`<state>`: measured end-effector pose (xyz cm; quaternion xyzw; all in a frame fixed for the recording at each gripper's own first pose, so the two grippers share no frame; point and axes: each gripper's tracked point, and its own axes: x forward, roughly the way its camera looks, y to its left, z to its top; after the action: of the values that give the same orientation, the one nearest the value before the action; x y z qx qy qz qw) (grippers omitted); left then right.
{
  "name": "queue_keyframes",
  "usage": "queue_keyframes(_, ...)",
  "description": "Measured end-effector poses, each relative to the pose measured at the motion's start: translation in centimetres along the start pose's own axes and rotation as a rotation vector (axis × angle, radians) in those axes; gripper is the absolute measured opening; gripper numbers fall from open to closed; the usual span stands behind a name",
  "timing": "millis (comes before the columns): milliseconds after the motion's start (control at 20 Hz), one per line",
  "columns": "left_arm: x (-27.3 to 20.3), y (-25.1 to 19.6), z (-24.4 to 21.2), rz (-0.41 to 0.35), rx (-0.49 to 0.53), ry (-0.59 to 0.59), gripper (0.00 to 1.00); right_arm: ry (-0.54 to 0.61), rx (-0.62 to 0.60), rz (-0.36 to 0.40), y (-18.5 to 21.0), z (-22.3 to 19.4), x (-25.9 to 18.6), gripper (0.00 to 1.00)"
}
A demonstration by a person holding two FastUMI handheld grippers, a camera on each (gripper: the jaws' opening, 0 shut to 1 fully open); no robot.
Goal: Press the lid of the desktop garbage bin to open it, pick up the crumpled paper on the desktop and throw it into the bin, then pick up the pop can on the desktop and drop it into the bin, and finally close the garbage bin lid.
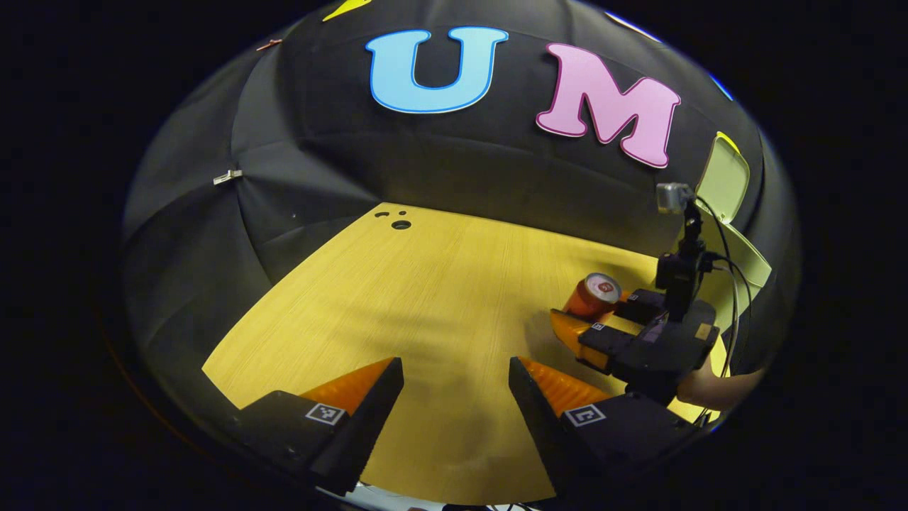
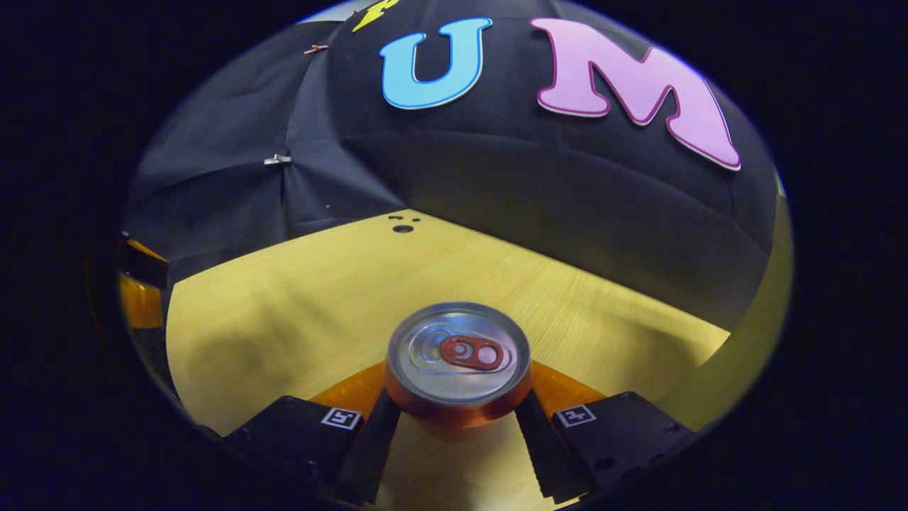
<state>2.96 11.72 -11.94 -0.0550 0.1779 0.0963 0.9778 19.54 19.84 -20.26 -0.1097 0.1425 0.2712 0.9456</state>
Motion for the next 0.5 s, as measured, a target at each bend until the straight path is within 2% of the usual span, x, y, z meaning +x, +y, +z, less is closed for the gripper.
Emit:
queue_keyframes(200, -0.5, -2.0, 0.3, -0.042, 0.001, -0.021, 0.96, -0.073, 0.006, -0.008, -2.0, 5.7, -4.0, 0.84)
queue_keyframes(350, -0.7, -3.5, 0.2, -0.072, 0.024, -0.025, 0.96, -0.139, -0.001, -0.043, -4.6, 10.3, -7.4, 0.83)
queue_keyframes(400, -0.9, -4.0, 0.2, -0.083, 0.035, -0.027, 0.96, -0.149, 0.0, -0.054, -5.4, 11.4, -8.2, 0.79)
queue_keyframes(450, -1.0, -4.5, 0.3, -0.094, 0.047, -0.03, 0.96, -0.158, 0.007, -0.066, -6.4, 12.3, -9.1, 0.79)
queue_keyframes(500, -1.1, -5.1, 0.3, -0.102, 0.06, -0.032, 0.96, -0.172, 0.021, -0.081, -7.4, 13.5, -10.1, 0.83)
